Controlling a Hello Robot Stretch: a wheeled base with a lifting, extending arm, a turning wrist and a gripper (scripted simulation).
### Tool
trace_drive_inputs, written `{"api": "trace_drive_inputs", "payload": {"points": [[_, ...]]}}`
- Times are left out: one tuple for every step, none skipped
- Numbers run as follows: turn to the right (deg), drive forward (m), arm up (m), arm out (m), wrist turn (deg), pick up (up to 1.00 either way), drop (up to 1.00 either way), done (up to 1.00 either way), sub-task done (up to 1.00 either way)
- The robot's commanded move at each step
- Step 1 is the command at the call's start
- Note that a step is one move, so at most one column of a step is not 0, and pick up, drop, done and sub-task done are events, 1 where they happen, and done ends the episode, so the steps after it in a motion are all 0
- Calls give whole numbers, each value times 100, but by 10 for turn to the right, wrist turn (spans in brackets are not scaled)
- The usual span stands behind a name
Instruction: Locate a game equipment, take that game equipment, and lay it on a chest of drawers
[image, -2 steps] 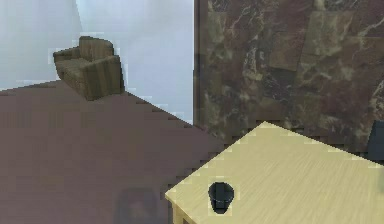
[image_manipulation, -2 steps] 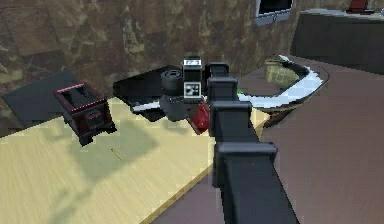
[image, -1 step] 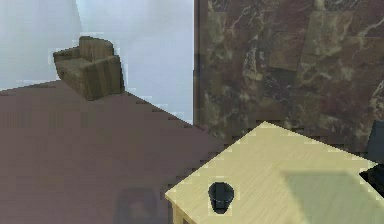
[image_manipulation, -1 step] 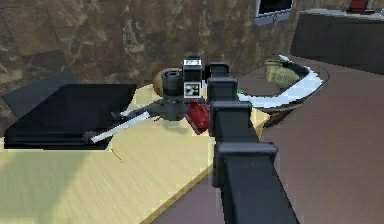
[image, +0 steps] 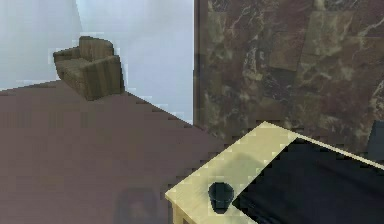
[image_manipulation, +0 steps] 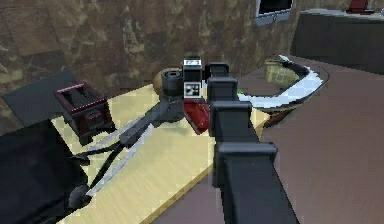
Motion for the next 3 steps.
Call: {"api": "trace_drive_inputs", "payload": {"points": [[0,0,0,0,-120,0,0,0,0],[0,0,0,-24,0,0,0,0,0],[-450,0,0,0,0,0,0,0,0]]}}
